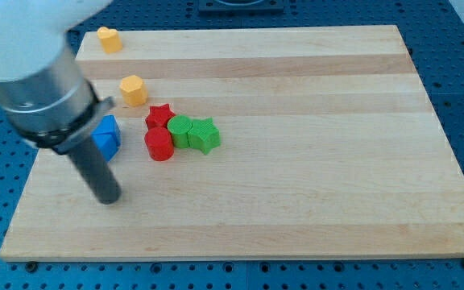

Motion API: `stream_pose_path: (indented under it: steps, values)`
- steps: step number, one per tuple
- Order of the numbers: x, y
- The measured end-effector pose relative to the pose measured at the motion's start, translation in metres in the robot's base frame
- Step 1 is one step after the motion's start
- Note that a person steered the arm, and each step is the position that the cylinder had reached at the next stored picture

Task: Move your arms towards the red circle

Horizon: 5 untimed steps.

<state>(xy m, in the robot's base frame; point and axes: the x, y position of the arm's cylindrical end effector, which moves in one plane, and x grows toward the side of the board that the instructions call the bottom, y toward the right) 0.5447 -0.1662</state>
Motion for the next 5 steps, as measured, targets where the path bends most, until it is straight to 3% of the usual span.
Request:
stream_pose_path:
  steps: [2, 4, 5]
  values:
    - [-0.035, 0.057]
    - [-0.049, 0.004]
    - [-0.070, 0.024]
